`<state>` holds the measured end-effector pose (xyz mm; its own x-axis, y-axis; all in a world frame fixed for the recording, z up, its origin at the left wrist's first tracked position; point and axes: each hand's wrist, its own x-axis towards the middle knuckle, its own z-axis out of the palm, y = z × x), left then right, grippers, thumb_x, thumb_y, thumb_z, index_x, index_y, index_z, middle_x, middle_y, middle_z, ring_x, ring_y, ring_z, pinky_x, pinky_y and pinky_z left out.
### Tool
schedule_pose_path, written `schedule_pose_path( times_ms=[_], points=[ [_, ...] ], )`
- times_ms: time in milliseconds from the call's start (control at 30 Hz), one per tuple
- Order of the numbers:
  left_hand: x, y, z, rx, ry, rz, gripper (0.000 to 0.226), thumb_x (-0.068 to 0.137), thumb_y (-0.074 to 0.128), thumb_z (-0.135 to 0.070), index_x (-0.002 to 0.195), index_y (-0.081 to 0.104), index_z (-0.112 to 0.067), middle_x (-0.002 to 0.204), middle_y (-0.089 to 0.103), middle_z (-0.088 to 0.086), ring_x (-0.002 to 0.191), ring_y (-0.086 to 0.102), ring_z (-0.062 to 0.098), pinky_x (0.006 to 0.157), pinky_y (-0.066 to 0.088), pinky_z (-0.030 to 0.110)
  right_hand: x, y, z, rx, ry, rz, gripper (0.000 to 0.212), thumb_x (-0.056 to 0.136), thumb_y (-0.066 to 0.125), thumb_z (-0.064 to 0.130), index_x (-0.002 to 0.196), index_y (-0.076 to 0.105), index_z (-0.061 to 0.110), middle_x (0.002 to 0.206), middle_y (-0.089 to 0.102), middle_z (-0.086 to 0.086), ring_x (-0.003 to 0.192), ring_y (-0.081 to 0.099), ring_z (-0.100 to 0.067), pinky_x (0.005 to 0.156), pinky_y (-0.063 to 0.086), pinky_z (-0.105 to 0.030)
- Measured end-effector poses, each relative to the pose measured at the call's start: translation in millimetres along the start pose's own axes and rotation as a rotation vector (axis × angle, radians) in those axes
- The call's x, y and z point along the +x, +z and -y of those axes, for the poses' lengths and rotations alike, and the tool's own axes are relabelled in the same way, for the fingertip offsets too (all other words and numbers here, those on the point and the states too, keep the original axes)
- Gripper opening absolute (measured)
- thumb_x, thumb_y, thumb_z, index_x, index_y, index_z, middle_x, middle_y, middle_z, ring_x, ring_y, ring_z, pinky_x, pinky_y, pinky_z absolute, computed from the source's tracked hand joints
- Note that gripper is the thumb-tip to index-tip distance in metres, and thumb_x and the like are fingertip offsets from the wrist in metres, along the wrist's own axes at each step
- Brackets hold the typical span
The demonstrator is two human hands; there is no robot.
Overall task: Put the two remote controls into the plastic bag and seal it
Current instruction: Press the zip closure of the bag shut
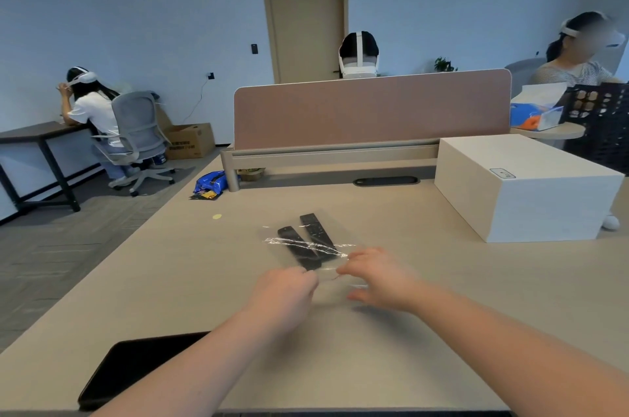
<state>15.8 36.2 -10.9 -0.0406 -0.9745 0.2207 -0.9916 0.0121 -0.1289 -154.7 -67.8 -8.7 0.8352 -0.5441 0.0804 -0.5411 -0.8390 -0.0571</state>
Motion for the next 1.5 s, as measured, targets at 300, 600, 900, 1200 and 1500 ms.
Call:
schedule_pose_path(
  times_ms=[300, 600, 900, 1200, 1500],
  points=[
    [-13, -5, 5, -0.02, 0.056, -0.146, 0.024, 0.092, 0.045, -0.029, 0.083, 0.065, -0.019, 0.084, 0.068, 0.003, 0.079, 0.065, 0.029, 0.057, 0.05, 0.03, 0, 7, 9, 0.13, 0.079, -0.093, 0.022, 0.094, 0.048, 0.023, 0.102, 0.067, 0.015, 0.107, 0.069, -0.007, 0.102, 0.059, -0.028, 0.084, 0.05, -0.04],
    [-19, 13, 12, -0.004, 0.027, -0.374, 0.027, 0.076, 0.042, -0.034, 0.061, 0.062, -0.024, 0.057, 0.061, -0.008, 0.053, 0.06, 0.016, 0.035, 0.038, 0.016, 4, 22, 23, 0.16, -0.107, -0.312, 0.016, 0.084, 0.062, 0.021, 0.086, 0.074, 0.009, 0.084, 0.073, -0.012, 0.088, 0.065, -0.03, 0.076, 0.054, -0.042],
    [-22, 16, 13, -0.096, -0.007, -0.404, 0.03, 0.08, 0.04, -0.04, 0.067, 0.064, -0.028, 0.064, 0.064, -0.013, 0.061, 0.062, 0.011, 0.043, 0.041, 0.018, 12, 21, 33, 0.183, -0.134, -0.38, 0.025, 0.081, 0.055, 0.028, 0.081, 0.074, 0.012, 0.075, 0.074, -0.011, 0.076, 0.067, -0.03, 0.067, 0.056, -0.042],
    [-22, 19, 13, -0.169, -0.028, -0.379, 0.032, 0.08, 0.041, -0.037, 0.065, 0.065, -0.024, 0.066, 0.066, -0.012, 0.061, 0.063, 0.014, 0.043, 0.042, 0.016, 14, 23, 32, 0.145, -0.145, -0.414, 0.024, 0.078, 0.058, 0.03, 0.068, 0.073, 0.014, 0.061, 0.071, -0.008, 0.06, 0.066, -0.028, 0.054, 0.056, -0.038],
    [-21, 19, 14, -0.227, -0.022, -0.386, 0.03, 0.078, 0.04, -0.031, 0.065, 0.066, -0.022, 0.064, 0.068, -0.01, 0.06, 0.064, 0.015, 0.045, 0.044, 0.018, 17, 23, 40, 0.08, -0.229, -0.494, 0.027, 0.077, 0.053, 0.033, 0.061, 0.071, 0.02, 0.051, 0.065, 0.002, 0.051, 0.062, -0.021, 0.045, 0.05, -0.023]
  ],
)
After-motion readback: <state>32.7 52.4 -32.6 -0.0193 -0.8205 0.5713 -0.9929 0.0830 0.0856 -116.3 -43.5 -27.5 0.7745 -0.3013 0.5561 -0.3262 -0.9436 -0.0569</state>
